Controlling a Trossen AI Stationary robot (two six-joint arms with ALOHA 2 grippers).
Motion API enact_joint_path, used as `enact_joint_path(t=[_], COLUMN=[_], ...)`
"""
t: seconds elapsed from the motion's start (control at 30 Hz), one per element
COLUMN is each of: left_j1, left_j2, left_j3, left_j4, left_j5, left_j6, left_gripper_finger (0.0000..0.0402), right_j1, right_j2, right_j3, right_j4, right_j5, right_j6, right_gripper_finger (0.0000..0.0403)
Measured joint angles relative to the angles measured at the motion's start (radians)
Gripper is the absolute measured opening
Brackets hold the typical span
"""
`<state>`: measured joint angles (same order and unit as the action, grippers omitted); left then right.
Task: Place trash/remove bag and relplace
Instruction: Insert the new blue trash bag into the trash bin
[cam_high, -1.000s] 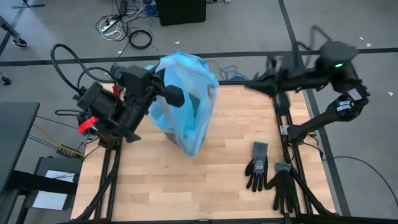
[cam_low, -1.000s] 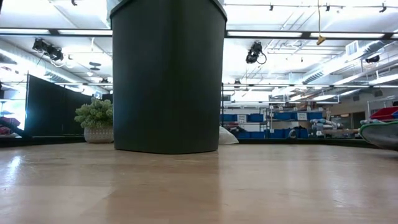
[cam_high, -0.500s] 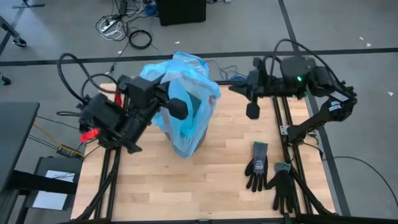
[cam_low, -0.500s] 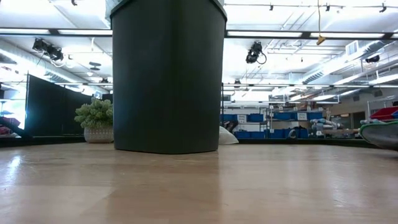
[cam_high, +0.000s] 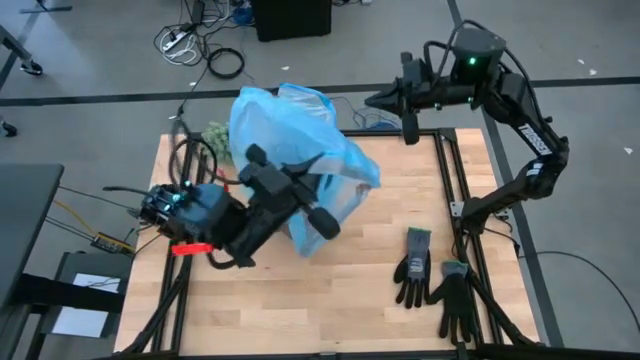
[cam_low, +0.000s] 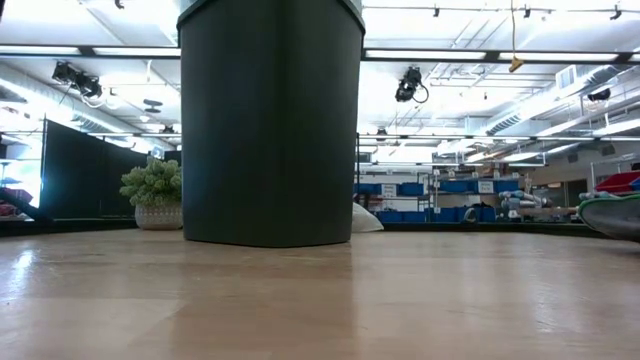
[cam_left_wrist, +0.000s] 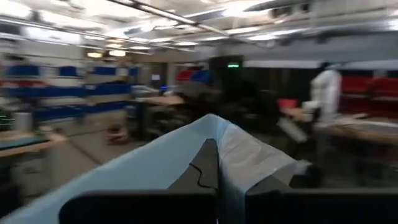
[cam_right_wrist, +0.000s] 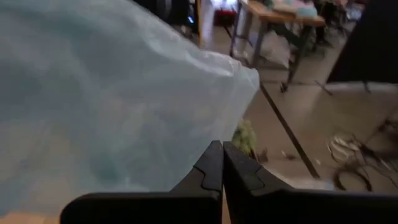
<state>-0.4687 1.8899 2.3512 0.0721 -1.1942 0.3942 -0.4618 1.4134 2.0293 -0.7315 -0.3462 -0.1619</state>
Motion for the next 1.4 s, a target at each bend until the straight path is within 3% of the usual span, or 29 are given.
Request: enact_joint_path(t=[0.33, 0.43, 0.53, 0.67, 0.93, 1.2, 1.4], left_j1=[0.087, 0.113, 0.124, 0.115, 0.014, -0.036, -0.061], left_j2=[0.013, 0.036, 0.077, 0.114, 0.129, 0.130, 0.133], left_j3=[0.000, 0.000, 0.000, 0.000, 0.000, 0.000, 0.000], left_j4=[-0.291, -0.344, -0.270, -0.157, -0.178, -0.226, -0.227], left_j5=[0.298, 0.315, 0.189, 0.033, -0.365, -0.377, -0.286], left_j6=[-0.376, -0.491, -0.586, -0.552, -0.544, -0.583, -0.585], left_gripper_finger=[0.0001, 0.0001, 0.0001, 0.0001, 0.0001, 0.0001, 0.0001], right_j1=[-0.113, -0.137, -0.162, -0.186, -0.223, -0.229, -0.214], right_j2=[0.070, 0.090, 0.096, 0.101, 0.119, 0.143, 0.195], right_j3=[0.000, -0.001, -0.001, -0.001, -0.001, -0.001, 0.000], right_j4=[0.010, 0.012, 0.016, 0.026, 0.078, 0.108, 0.117], right_j5=[-0.180, -0.232, -0.261, -0.285, -0.287, -0.355, -0.455], right_j6=[-0.016, -0.007, -0.009, -0.016, -0.025, 0.000, 0.004], right_gripper_finger=[0.0000, 0.0000, 0.0000, 0.0000, 0.0000, 0.0000, 0.0000])
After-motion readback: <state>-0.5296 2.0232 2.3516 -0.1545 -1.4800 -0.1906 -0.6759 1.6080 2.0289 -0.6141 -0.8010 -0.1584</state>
